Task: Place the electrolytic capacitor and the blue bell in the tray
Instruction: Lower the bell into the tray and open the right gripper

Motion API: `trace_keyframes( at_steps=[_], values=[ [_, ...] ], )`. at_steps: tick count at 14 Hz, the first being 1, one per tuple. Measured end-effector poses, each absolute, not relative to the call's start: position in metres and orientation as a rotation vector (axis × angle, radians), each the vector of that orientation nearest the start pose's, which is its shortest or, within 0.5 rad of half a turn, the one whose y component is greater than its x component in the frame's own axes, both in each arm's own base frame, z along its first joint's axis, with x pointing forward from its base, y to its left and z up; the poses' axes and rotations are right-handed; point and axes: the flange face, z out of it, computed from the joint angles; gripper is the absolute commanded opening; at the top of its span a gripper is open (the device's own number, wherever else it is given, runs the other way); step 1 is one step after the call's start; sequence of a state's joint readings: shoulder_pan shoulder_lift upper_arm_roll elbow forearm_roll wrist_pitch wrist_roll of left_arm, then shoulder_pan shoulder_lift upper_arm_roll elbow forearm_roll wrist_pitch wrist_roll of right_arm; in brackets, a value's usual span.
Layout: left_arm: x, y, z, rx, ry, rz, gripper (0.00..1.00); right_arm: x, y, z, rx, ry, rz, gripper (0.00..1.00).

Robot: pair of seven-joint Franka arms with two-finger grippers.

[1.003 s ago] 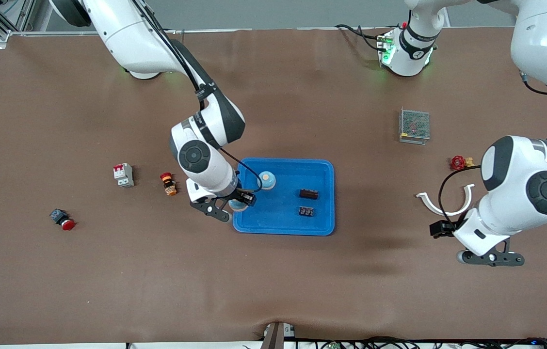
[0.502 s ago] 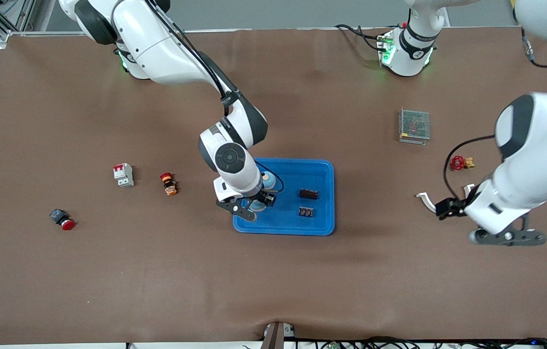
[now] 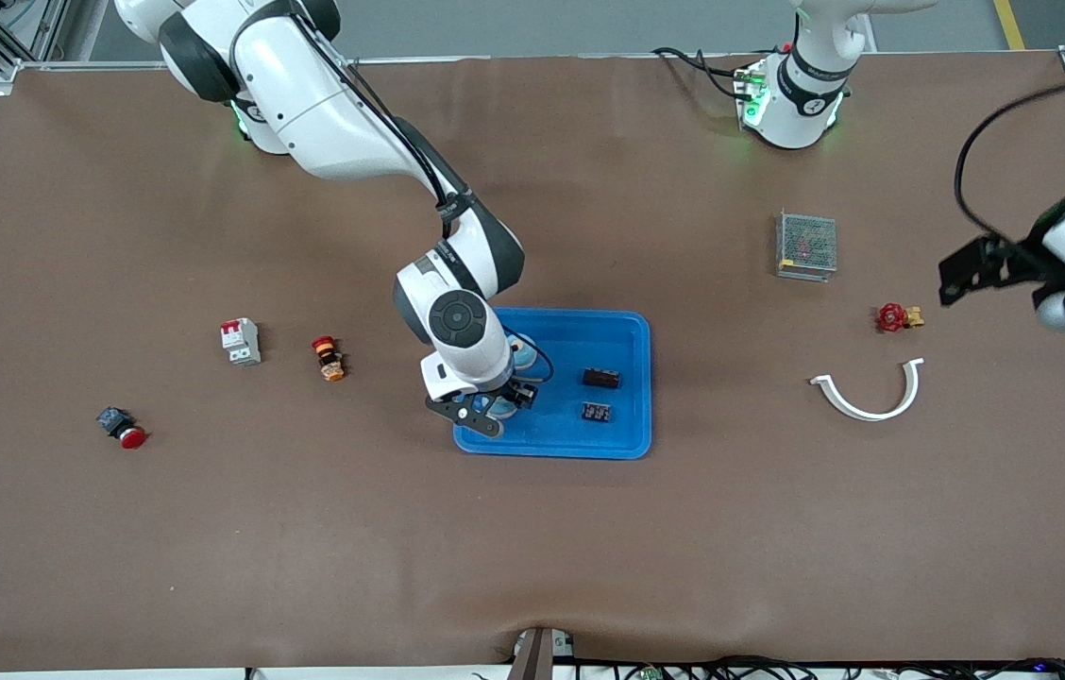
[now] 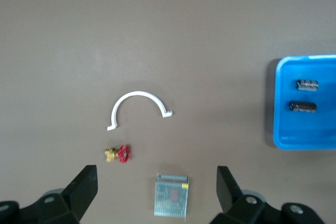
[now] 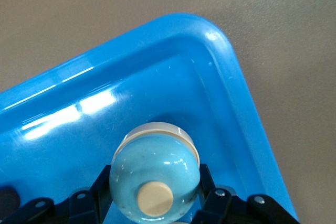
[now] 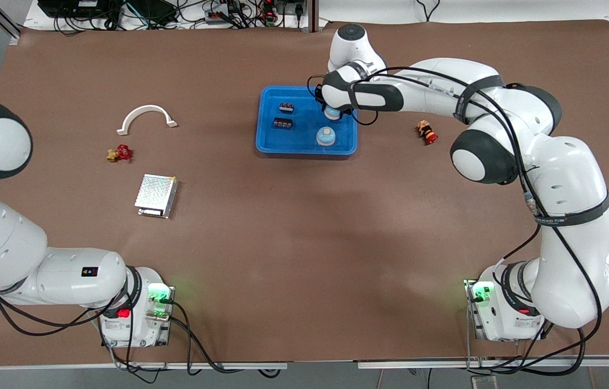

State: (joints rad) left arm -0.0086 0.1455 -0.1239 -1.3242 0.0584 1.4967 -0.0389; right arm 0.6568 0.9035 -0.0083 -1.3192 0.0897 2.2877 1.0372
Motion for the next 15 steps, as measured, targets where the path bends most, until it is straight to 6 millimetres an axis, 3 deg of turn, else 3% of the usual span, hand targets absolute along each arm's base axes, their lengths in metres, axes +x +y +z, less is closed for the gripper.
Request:
trace_keyframes(
  at_steps=[2, 5, 6, 7, 8, 11, 15],
  values=[
    [0.574, -0.065, 0.668, -3.104, 0.133, -0.067, 1.00, 0.591, 0.461, 0.190, -2.975, 0.655, -0.002, 0.47],
    [0.575, -0.049, 0.664, -3.117, 0.163, -0.052, 1.00, 0.588, 0.464, 0.183, -2.986, 0.639, -0.009, 0.52],
    [0.578, -0.039, 0.661, -3.136, 0.168, -0.045, 1.00, 0.588, 0.464, 0.183, -2.987, 0.636, -0.013, 0.68],
    [0.580, -0.032, 0.658, -3.145, 0.170, -0.038, 1.00, 0.589, 0.464, 0.183, -2.988, 0.635, -0.015, 0.91],
    [0.581, -0.026, 0.656, -3.148, 0.165, -0.036, 1.00, 0.589, 0.464, 0.183, -2.989, 0.635, -0.016, 1.00],
    [0.582, -0.021, 0.656, -3.147, 0.162, -0.040, 1.00, 0.590, 0.463, 0.184, -3.002, 0.619, -0.036, 1.00],
    [0.581, -0.040, 0.656, -3.151, 0.194, -0.044, 1.00, 0.596, 0.464, 0.196, -2.995, 0.612, -0.065, 1.00]
  ],
)
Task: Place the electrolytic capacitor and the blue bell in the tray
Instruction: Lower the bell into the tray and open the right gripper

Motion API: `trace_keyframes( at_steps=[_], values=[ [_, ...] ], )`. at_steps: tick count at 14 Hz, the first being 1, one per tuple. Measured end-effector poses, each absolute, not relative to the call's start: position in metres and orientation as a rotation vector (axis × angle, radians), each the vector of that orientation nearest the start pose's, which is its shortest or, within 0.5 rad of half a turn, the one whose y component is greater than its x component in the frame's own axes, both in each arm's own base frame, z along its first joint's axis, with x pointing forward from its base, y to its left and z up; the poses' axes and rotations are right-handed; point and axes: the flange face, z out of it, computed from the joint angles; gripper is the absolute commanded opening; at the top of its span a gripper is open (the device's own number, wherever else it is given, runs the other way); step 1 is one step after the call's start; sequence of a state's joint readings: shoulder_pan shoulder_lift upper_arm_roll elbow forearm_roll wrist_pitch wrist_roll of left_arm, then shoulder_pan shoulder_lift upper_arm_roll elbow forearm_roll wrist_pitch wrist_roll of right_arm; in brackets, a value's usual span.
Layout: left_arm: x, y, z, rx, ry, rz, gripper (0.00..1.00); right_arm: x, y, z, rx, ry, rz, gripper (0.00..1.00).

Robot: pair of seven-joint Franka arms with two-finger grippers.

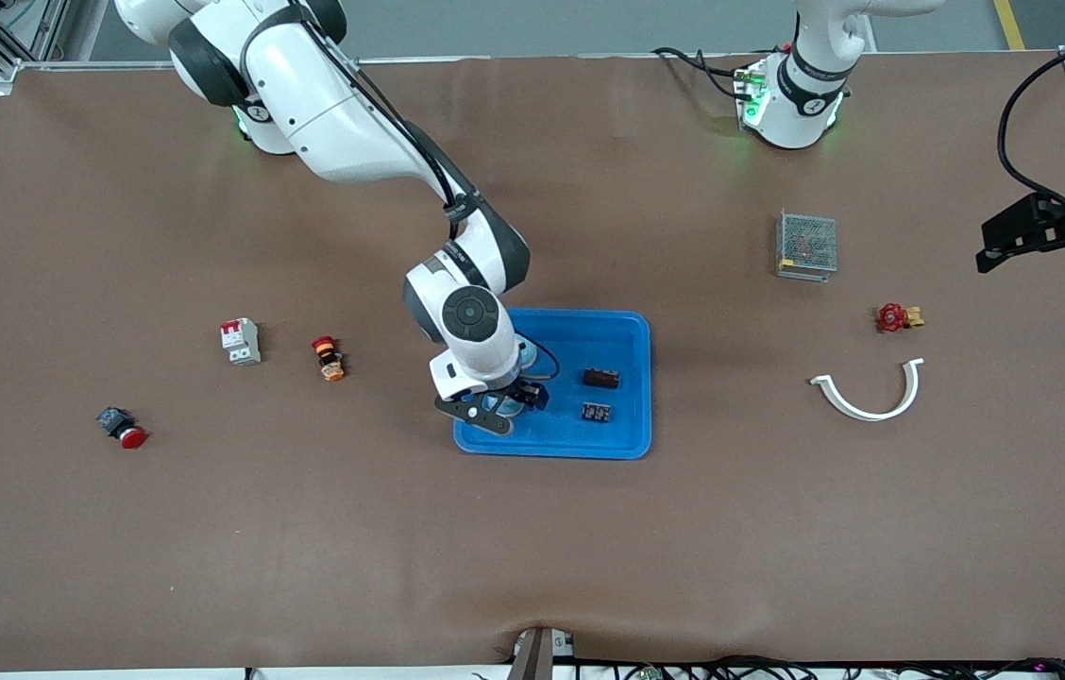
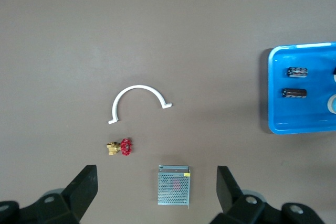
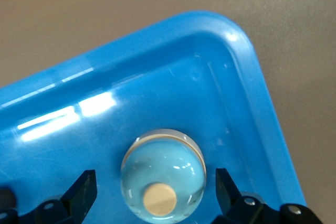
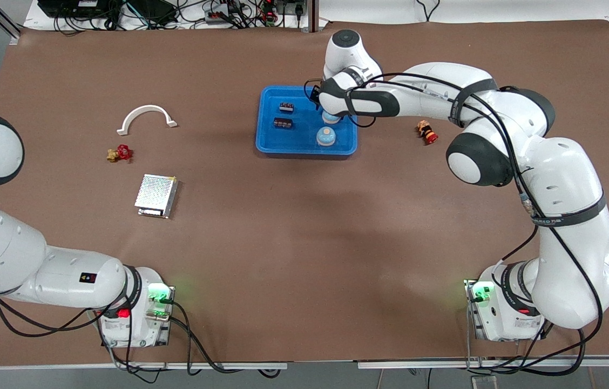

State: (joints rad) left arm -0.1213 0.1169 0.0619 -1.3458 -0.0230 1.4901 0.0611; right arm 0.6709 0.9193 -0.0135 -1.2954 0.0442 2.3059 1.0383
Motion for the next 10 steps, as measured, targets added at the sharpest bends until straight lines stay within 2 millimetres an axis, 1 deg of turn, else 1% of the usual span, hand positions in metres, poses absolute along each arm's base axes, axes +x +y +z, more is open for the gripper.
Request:
trace_keyframes(
  at_steps=[2, 3, 4, 6, 8, 10],
  values=[
    [0.581, -0.048, 0.656, -3.152, 0.205, -0.044, 1.00, 0.598, 0.464, 0.212, -3.015, 0.608, -0.058, 1.00],
    [0.581, -0.046, 0.656, -3.153, 0.202, -0.045, 1.00, 0.598, 0.464, 0.226, -3.027, 0.603, -0.050, 1.00],
    [0.582, -0.043, 0.656, -3.153, 0.201, -0.050, 1.00, 0.597, 0.464, 0.244, -3.038, 0.600, -0.040, 1.00],
    [0.583, -0.039, 0.657, -3.156, 0.201, -0.069, 1.00, 0.591, 0.465, 0.292, -3.058, 0.591, -0.012, 1.00],
    [0.584, -0.040, 0.657, -3.157, 0.203, -0.069, 1.00, 0.579, 0.459, 0.352, -3.093, 0.558, 0.032, 1.00],
    [0.584, -0.040, 0.656, -3.156, 0.207, -0.069, 1.00, 0.564, 0.447, 0.412, -3.125, 0.509, 0.072, 1.00]
  ],
)
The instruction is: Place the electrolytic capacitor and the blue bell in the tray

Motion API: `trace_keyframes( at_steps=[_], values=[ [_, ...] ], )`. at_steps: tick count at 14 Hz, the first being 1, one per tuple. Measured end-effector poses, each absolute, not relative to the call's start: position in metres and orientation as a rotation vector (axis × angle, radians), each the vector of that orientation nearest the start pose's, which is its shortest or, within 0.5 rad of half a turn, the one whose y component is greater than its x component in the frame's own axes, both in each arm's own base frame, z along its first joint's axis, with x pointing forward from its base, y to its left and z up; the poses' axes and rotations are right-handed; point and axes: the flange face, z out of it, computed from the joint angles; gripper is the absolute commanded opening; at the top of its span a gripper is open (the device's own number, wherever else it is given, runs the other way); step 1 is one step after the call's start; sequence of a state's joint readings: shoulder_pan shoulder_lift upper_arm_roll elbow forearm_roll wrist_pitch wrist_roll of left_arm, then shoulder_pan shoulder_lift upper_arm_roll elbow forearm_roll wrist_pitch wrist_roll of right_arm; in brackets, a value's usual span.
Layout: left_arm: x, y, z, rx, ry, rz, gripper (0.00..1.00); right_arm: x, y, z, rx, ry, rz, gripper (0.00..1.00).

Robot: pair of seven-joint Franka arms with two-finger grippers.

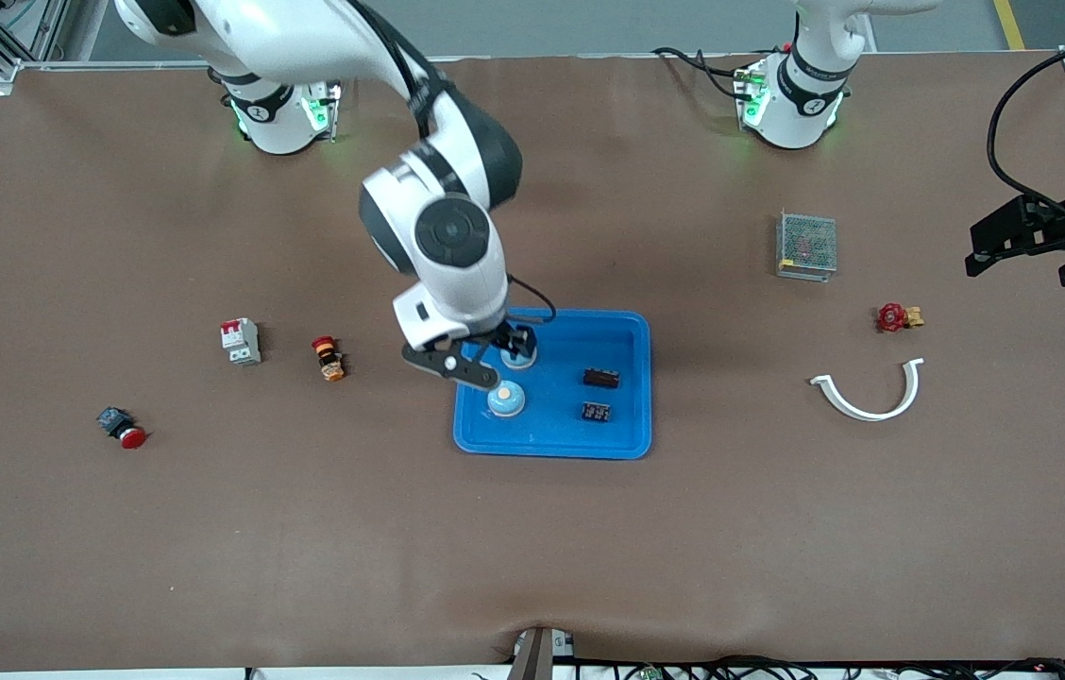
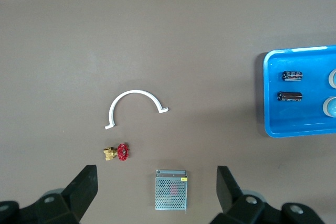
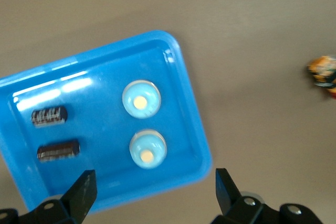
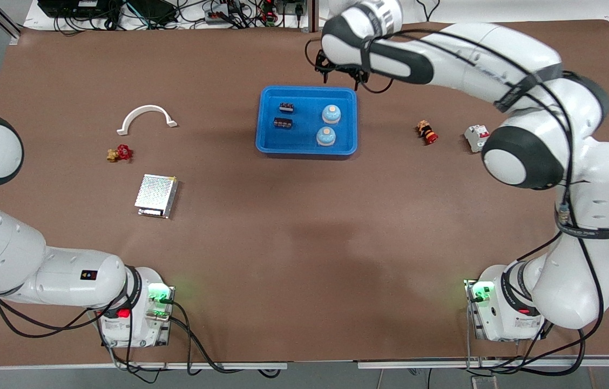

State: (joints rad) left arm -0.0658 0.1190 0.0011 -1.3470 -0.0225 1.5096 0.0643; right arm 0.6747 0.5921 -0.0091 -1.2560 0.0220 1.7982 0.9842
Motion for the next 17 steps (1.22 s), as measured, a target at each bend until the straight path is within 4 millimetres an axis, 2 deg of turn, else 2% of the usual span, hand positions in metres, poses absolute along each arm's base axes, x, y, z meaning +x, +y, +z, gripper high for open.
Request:
trace_keyframes(
  at_steps=[2, 4, 7, 9, 11, 13, 17],
  values=[
    [0.584, -0.041, 0.656, -3.142, 0.231, -0.069, 1.00, 0.548, 0.429, 0.463, -3.155, 0.431, 0.105, 1.00],
    [0.584, -0.044, 0.656, -3.123, 0.250, -0.069, 1.00, 0.539, 0.400, 0.506, -3.174, 0.365, 0.132, 1.00],
    [0.584, -0.046, 0.656, -3.107, 0.263, -0.068, 1.00, 0.525, 0.346, 0.564, -3.187, 0.265, 0.169, 1.00],
    [0.583, -0.045, 0.655, -3.063, 0.327, -0.059, 1.00, 0.517, 0.305, 0.592, -3.181, 0.187, 0.172, 1.00],
    [0.583, -0.050, 0.654, -3.051, 0.354, -0.056, 1.00, 0.513, 0.258, 0.607, -3.171, 0.113, 0.169, 1.00],
    [0.583, -0.052, 0.654, -3.054, 0.336, -0.056, 1.00, 0.515, 0.210, 0.613, -3.161, 0.062, 0.174, 1.00],
    [0.581, -0.051, 0.650, -3.059, 0.292, -0.017, 1.00, 0.536, 0.129, 0.613, -3.141, 0.017, 0.164, 1.00]
  ],
)
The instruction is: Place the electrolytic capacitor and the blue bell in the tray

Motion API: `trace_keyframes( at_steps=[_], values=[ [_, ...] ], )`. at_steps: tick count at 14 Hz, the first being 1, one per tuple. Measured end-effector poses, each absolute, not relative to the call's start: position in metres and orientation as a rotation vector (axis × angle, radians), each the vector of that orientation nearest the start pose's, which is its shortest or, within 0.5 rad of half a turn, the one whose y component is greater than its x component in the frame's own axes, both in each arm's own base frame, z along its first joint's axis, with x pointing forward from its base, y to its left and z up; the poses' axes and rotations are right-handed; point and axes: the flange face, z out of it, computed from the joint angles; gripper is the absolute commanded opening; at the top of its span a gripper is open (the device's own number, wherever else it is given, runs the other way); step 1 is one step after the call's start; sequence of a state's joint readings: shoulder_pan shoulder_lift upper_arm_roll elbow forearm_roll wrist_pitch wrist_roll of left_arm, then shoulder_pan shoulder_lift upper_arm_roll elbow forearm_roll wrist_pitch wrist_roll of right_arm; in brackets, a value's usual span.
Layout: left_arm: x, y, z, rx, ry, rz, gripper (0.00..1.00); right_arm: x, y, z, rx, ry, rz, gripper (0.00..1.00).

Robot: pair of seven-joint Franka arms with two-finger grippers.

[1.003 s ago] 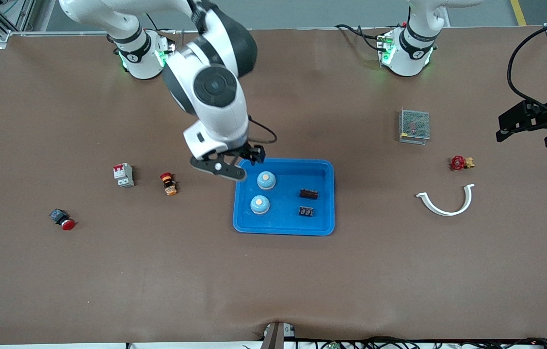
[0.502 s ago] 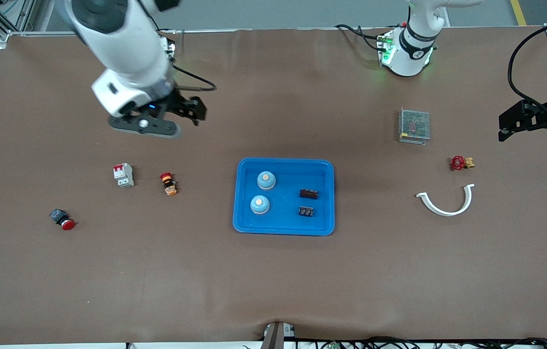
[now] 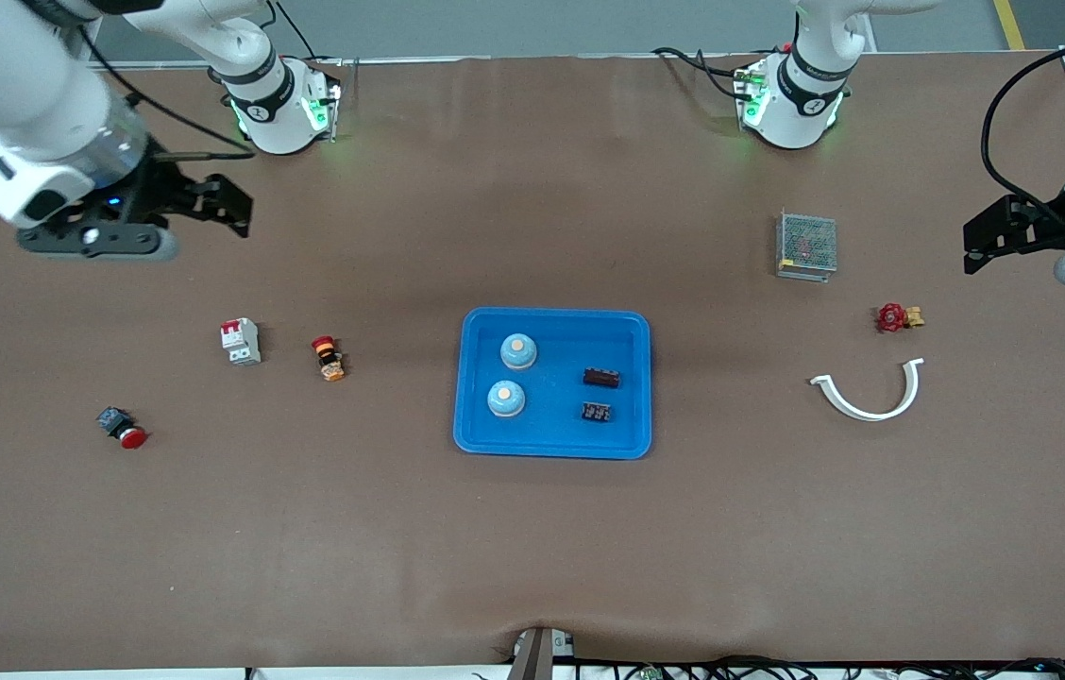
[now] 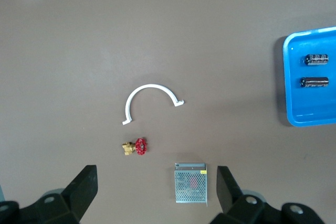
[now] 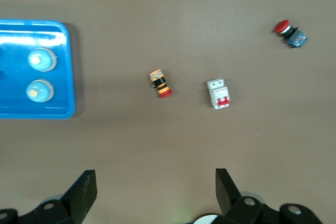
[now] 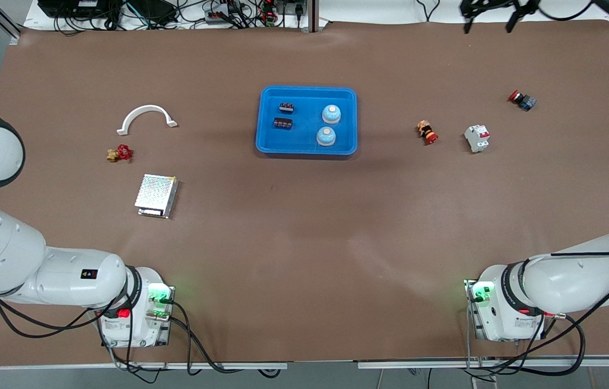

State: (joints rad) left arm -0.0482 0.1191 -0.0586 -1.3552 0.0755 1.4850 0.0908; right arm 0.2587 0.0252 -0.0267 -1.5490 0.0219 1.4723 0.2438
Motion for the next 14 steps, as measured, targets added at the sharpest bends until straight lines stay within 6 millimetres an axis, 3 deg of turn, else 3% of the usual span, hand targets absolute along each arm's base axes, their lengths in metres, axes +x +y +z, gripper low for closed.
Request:
trace_keyframes(
  at_steps=[4, 7, 10, 14],
  values=[
    [0.580, -0.053, 0.650, -3.073, 0.264, -0.014, 1.00, 0.550, 0.049, 0.610, -3.124, -0.028, 0.157, 1.00],
    [0.580, -0.054, 0.650, -3.092, 0.244, -0.013, 1.00, 0.553, 0.008, 0.610, -3.118, -0.005, 0.149, 1.00],
    [0.580, -0.054, 0.650, -3.092, 0.241, -0.012, 1.00, 0.555, -0.020, 0.608, -3.115, 0.036, 0.126, 1.00],
    [0.580, -0.053, 0.650, -3.092, 0.240, -0.011, 1.00, 0.556, -0.028, 0.608, -3.116, 0.048, 0.105, 1.00]
  ],
)
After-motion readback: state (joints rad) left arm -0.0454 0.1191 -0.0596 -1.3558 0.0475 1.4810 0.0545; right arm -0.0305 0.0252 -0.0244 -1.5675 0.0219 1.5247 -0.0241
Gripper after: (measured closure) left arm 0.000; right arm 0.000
